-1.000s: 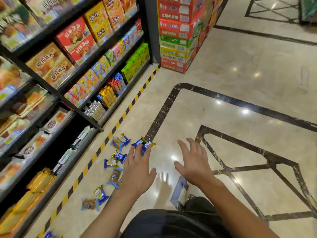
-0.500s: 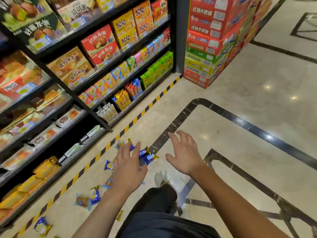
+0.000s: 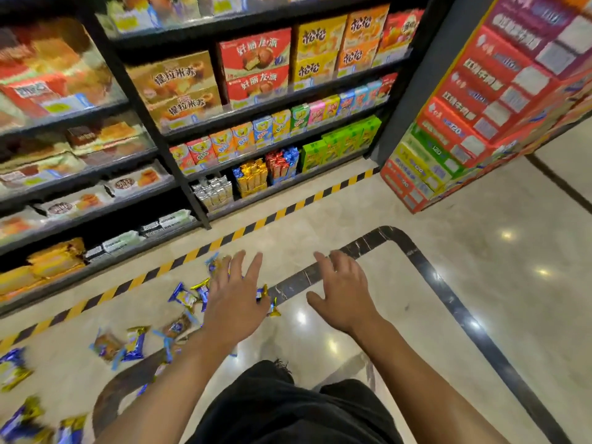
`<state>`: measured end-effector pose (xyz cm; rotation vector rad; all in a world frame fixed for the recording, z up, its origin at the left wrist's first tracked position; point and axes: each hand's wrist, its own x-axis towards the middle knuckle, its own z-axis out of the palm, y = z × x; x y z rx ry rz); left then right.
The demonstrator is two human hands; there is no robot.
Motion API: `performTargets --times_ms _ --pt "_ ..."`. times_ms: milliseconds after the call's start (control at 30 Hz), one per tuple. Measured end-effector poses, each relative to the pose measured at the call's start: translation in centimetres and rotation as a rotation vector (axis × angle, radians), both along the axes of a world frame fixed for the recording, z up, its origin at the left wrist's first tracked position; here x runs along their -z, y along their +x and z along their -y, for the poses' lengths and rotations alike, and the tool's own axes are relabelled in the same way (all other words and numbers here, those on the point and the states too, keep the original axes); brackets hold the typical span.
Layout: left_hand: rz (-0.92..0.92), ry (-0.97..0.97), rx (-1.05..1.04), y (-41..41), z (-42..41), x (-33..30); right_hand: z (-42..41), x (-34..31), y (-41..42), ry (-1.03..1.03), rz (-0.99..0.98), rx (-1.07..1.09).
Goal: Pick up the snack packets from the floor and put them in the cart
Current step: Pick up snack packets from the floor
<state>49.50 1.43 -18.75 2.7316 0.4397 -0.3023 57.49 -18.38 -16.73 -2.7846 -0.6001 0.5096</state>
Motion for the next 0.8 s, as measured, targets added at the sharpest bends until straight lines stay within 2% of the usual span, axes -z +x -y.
performTargets --times_ms 200,367,567,700,800 --pt "0.076 0.007 -0.150 4.0 -5.3 -1.1 -6.7 -1.4 6.4 -0.050 0.097 -0.211" --pt "0.084 -0.035 -0.443 3.1 -8.6 0.5 -12.8 -0.2 10.7 -0.094 0.038 -0.403" --pt "-0.087 0.000 -0.707 1.1 -9.8 1.5 -20.9 1.3 14.6 -0.104 0.061 -0.798" --pt "-0.109 -0.013 -1.018 1.8 -8.9 1.8 -25.2 1.8 17.5 -0.071 0.116 -1.006" --pt "-0.129 0.016 -1.163 3.5 -7.4 1.4 -28.0 2.6 19.8 -0.025 0.139 -1.163"
